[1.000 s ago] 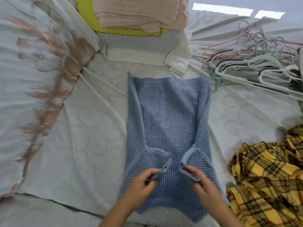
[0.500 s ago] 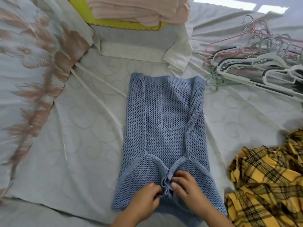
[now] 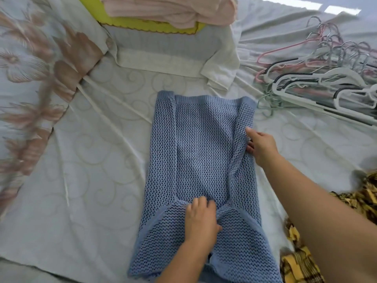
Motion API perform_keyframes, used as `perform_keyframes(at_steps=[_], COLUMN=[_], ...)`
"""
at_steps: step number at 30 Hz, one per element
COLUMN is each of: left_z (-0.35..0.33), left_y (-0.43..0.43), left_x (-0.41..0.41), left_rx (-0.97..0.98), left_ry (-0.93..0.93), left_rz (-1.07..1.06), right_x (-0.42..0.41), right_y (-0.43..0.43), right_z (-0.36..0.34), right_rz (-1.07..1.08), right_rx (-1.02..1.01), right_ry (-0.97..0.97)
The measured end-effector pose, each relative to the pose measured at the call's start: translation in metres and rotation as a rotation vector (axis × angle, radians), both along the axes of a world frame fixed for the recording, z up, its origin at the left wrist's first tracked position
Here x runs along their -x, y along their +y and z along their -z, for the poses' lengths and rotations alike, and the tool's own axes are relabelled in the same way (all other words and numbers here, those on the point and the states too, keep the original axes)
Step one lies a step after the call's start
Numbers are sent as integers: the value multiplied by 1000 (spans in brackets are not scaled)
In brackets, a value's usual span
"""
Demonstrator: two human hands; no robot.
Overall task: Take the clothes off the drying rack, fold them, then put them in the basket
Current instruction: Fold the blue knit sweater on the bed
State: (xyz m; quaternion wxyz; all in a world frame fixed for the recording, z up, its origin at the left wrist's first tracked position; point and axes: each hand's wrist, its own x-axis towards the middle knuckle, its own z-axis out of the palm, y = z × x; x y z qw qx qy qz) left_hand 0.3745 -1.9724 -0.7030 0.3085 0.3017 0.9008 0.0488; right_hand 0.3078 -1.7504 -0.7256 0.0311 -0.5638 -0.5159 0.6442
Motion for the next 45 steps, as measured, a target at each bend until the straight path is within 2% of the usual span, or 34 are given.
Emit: perform_keyframes(at_steps=[2, 5, 6, 7, 9, 12, 15, 17, 19, 22, 25, 27, 29, 33, 37, 39, 41, 43, 45], left_z=[3, -13, -22, -31, -38, -20, 2, 15, 22, 22, 19, 13, 9, 9, 8, 13, 20, 23, 21], left_y=[2, 0, -3, -6, -20, -55, -84, -99, -109, -118, -126, -127, -123, -99, -43, -24, -18, -20, -33], left_x=[-4, -17, -18, -19, -17, -3, 5, -1, -14, -27, -20, -7, 10, 56, 99, 111, 120, 128, 138], left_rx=[-88, -263, -370, -403, -537, -588, -511, -430, -370, -374, -428, -395, -319, -220, -134, 20, 107, 30, -175], left_ry=[60, -73, -155, -320, -496, -569, -676, -728, -757, -728, -797, -848, -773, -265, -4, 52, 47, 7, -111], left_rz=[39, 53, -32, -116, -307, -727, -1016, -1022, -928, -890, -987, -928, -811, -612, -472, -372, -354, -449, -695], right_x=[9, 18, 21, 25, 36, 52, 41, 19, -13, -76, -149, -186, -206, -200, -171, -157, -150, -153, -159], right_y=[6, 8, 7, 5, -5, -30, -50, -61, -73, -98, -137, -159, -174, -187, -193, -198, -202, -200, -197], right_z=[-6, -20, -25, -29, -36, -29, -3, 5, 3, 9, 19, 23, 27, 29, 14, 8, 9, 11, 11], right_rz=[-7, 24, 37, 35, -48, -297, -637, -756, -819, -922, -1164, -1240, -1215, -1208, -1151, -1181, -1192, -1176, -1163], right_rx=[-2, -90, -126, -161, -208, -207, -374, -537, -709, -951, -1005, -1015, -1018, -1025, -1040, -1042, -997, -918, -895], right_ry=[-9, 102, 169, 225, 281, 200, -48, -40, 6, 43, 40, 16, -17, -118, -50, -1, -37, -110, -131])
